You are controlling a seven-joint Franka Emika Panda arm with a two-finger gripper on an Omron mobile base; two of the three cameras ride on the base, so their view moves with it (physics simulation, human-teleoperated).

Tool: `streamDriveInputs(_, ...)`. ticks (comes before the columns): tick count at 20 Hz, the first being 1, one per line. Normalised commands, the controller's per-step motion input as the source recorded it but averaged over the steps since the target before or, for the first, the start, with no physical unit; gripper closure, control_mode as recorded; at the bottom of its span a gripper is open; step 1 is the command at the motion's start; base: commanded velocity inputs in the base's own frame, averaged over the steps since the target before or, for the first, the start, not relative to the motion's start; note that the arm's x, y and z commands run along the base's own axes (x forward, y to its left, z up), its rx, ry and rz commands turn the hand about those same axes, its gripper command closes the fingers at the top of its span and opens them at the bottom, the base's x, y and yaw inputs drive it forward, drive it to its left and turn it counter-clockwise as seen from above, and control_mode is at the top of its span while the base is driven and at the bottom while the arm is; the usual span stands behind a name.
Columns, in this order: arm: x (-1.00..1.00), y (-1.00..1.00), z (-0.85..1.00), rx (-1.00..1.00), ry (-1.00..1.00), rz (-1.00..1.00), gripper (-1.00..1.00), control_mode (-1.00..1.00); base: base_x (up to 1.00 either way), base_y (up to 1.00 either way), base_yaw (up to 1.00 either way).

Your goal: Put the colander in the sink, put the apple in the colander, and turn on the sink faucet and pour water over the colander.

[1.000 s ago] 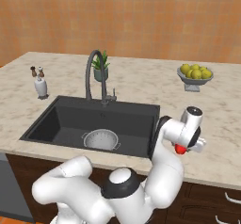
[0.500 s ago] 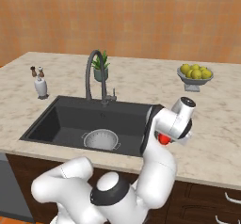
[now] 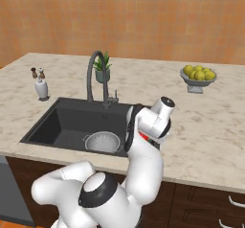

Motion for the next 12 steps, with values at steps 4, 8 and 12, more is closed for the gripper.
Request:
streamDriveInputs(4, 0.17, 0.98, 0.00, 0.09, 0.00, 0.03, 1.00, -1.00, 0.00, 0.00, 0.00)
streamDriveInputs(8, 0.12, 0.89, -0.02, 0.10, 0.00, 0.04, 1.00, -1.00, 0.00, 0.00, 0.00)
streamDriveInputs(12, 0.16, 0.80, -0.15, 0.09, 0.00, 0.04, 1.00, -1.00, 0.00, 0.00, 0.00)
